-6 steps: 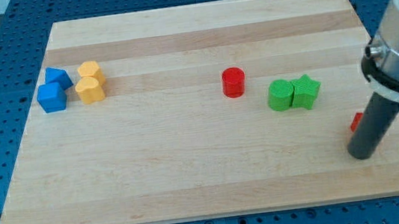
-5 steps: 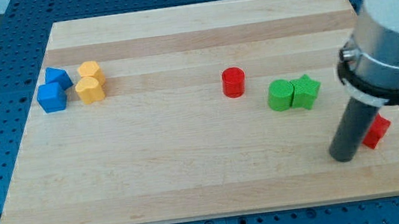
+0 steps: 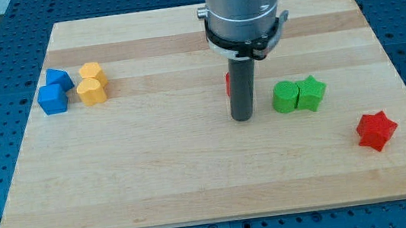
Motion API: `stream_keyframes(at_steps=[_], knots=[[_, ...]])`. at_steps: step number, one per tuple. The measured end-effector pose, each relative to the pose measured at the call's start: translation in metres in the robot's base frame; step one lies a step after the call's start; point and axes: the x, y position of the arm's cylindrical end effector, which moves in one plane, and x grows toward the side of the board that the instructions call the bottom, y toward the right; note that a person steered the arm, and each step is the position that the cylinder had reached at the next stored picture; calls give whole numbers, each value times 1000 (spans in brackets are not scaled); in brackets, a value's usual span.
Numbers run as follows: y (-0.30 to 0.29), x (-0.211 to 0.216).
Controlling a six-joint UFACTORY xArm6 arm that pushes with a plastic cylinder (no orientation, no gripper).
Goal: Push the red circle into the green star
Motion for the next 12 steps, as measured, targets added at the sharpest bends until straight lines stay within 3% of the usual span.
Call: stream_keyframes(at_steps=[2,3,5,12], knots=[[-10,-7],[-42,-8],[-52,-57],[47,-56]])
